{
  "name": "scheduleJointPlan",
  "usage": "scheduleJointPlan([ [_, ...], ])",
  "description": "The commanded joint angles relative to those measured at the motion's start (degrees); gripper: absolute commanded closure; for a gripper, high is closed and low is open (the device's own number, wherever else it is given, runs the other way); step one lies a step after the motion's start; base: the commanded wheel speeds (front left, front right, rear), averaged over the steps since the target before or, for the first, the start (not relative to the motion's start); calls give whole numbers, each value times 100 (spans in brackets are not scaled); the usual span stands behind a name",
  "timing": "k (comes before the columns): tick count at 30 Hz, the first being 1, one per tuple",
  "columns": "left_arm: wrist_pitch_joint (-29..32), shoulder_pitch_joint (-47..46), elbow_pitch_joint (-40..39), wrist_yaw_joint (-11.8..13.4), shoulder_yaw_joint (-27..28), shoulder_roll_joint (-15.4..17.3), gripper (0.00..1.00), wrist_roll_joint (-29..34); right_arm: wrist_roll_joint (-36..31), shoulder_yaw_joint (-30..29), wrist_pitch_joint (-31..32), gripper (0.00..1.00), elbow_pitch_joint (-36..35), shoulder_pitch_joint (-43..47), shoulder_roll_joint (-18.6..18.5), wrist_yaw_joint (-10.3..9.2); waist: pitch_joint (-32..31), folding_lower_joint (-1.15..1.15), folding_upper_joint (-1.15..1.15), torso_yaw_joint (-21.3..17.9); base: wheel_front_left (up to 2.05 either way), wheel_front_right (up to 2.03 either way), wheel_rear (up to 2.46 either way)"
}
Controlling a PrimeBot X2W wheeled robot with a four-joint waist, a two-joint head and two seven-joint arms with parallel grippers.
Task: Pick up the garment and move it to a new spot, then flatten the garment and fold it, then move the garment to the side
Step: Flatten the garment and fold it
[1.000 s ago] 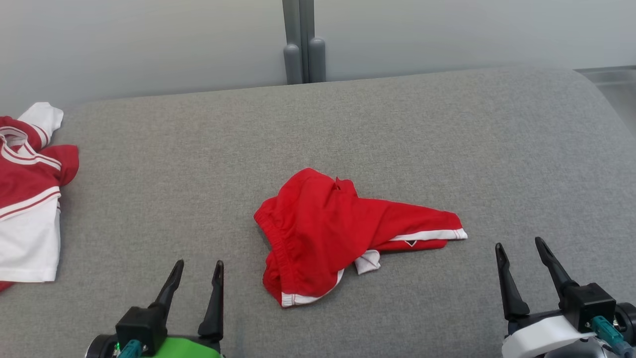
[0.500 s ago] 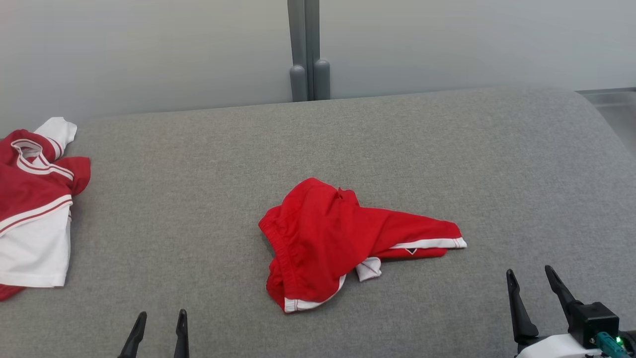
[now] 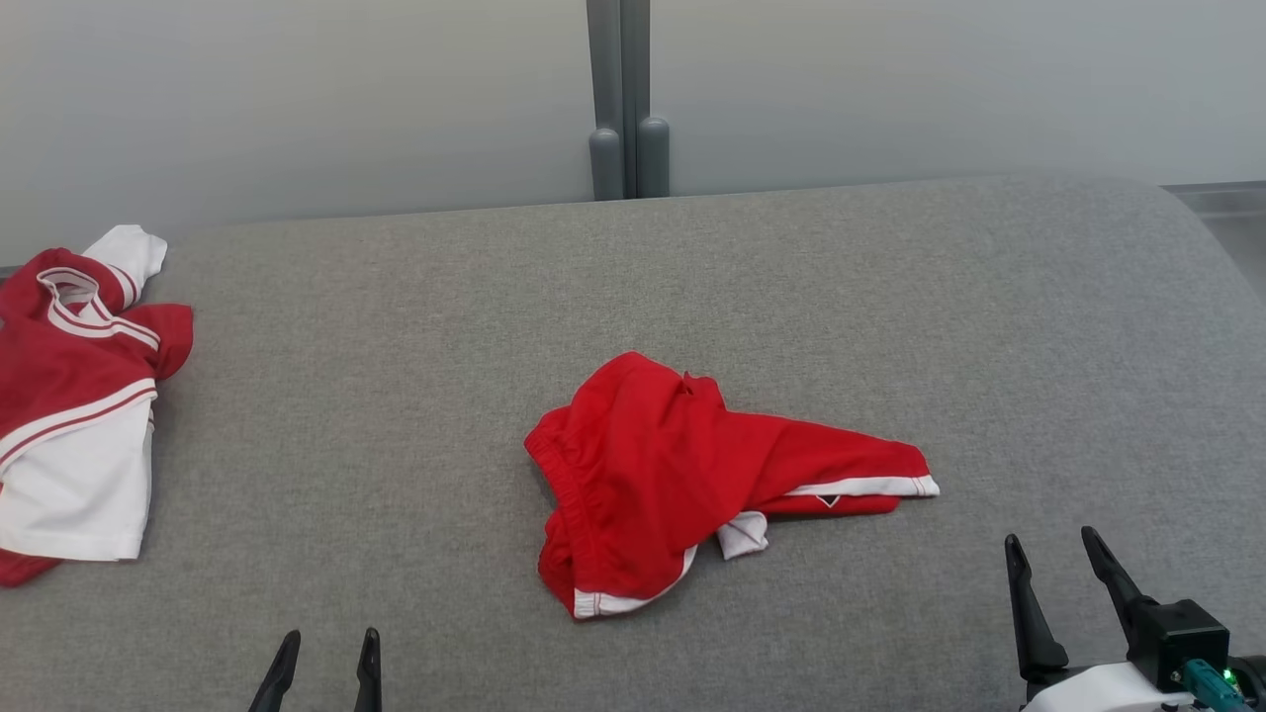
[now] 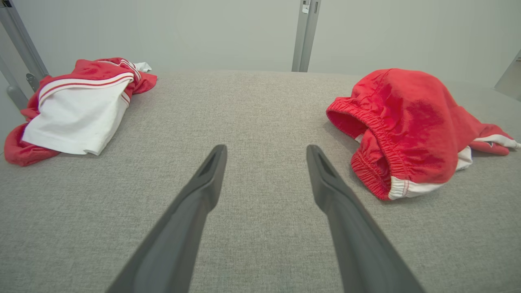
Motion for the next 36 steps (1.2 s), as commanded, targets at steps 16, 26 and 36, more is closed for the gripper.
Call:
scheduleJointPlan([
  [16, 443, -461, 359, -233, -732, -278, 0, -288, 300, 745, 178, 10, 748, -1126, -791, -5, 397, 0, 0, -56, 0, 0, 0],
  [26, 1493, -1171, 408, -244, -1771, -229, 0, -869, 664, 2058, 945, 0, 2149, -2556, -1307, -5, 859, 0, 0, -28, 0, 0, 0],
  [36, 1738, -1598, 482, -245, -2120, -145, 0, -1102, 1179, 3058, 851, 18, 2871, -3302, -1498, -5, 1129, 0, 0, -13, 0, 0, 0],
])
